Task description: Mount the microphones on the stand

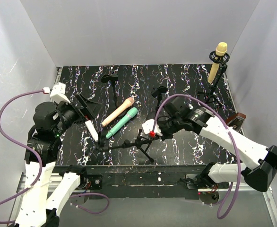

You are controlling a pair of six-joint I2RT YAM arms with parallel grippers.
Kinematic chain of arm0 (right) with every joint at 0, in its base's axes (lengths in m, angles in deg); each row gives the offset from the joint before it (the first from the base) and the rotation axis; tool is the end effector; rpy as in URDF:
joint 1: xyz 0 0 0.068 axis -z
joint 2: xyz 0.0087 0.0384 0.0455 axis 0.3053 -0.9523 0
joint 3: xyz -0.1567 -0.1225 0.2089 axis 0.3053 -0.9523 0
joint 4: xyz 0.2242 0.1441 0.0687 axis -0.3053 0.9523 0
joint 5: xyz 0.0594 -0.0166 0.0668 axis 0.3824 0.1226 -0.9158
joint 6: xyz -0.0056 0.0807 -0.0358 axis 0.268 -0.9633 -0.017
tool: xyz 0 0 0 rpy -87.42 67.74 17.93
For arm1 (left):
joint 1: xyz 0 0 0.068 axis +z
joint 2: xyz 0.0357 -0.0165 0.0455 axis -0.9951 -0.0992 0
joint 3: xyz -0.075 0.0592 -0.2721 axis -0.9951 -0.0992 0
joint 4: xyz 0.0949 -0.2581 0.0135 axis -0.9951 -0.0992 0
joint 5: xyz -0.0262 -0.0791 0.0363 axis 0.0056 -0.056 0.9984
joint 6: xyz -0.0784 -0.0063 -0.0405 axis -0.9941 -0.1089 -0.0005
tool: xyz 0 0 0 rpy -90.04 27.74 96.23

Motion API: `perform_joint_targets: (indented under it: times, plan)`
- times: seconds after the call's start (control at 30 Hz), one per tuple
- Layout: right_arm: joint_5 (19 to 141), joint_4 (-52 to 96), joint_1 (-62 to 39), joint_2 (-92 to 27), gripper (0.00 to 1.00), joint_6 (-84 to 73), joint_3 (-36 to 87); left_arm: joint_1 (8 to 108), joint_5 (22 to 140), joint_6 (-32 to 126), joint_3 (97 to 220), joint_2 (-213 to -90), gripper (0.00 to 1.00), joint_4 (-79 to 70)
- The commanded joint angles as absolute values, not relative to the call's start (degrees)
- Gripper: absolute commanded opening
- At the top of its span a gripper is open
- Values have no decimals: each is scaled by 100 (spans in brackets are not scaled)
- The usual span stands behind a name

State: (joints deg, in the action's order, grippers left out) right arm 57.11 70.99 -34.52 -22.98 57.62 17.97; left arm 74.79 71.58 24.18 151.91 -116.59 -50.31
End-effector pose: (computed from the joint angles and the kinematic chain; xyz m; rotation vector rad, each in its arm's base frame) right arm 0.1390 0.2450 0.3124 -2.0782 1.2215 0.6251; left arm 0.1510 -0.0497 0.4131 -0.2108 1.9462 -0.8145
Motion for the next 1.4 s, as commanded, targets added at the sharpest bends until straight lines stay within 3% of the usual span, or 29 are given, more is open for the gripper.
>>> perform_joint_targets:
  times: [0.0,0.43,0.8,1.17,1.37]
  plan:
    - [4794,6956,-3031,-1804,1,4828,1891,7481,7704,2695,15383,-11603,98,-4610]
    - [4256,5252,-1941,-1329,1,2068,1285,7481,7600,2317,14258,-9881,98,-2562]
    - [4468,4547,-1870,-1320,1,1372,1100,7490,5368,-204,12826,-10486,98,39]
    - [4275,4319,-1879,-1416,1,1231,1065,7472,5147,-662,12930,-10891,97,23]
    - [4213,4239,-1879,-1487,1,1170,1082,7464,5446,-461,13158,-11127,91,-590]
